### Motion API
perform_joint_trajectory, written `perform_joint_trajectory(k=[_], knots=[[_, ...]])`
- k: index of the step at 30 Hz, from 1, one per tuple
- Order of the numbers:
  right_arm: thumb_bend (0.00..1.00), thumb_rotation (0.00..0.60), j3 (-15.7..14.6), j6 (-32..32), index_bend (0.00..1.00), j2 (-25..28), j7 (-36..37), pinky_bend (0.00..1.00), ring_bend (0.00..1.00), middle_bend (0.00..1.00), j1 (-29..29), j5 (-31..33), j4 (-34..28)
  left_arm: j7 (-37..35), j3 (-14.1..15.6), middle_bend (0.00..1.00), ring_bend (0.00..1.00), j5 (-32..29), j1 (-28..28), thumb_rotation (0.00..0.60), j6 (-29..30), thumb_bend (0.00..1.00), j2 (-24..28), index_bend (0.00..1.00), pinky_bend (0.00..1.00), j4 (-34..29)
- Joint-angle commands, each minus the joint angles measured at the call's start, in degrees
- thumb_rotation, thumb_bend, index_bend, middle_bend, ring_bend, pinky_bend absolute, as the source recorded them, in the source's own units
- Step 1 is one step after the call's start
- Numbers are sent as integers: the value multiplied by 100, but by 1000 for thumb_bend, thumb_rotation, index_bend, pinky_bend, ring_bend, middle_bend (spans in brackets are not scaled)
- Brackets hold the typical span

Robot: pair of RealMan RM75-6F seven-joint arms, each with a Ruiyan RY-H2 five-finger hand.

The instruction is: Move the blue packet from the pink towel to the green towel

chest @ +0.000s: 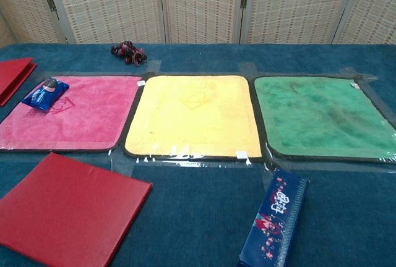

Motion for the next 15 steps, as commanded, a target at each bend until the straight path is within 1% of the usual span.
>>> perform_joint_trajectory(k=[1, 10, 15], knots=[[318, 600, 3, 13, 0, 1, 30, 0, 21, 0, -8, -7, 15, 19, -2, 107, 100, -2, -8, 600, -7, 451, -6, 175, 64, -9], [318, 600, -5, 112, 0, 19, 108, 0, 26, 0, -62, -69, 58, 15, -44, 107, 101, 45, -98, 600, -58, 452, 2, 176, 63, 2], [318, 600, -5, 179, 0, 91, 133, 0, 25, 0, -89, -128, 37, -111, -160, 113, 107, 103, -339, 600, -263, 462, -15, 180, 64, 109]])
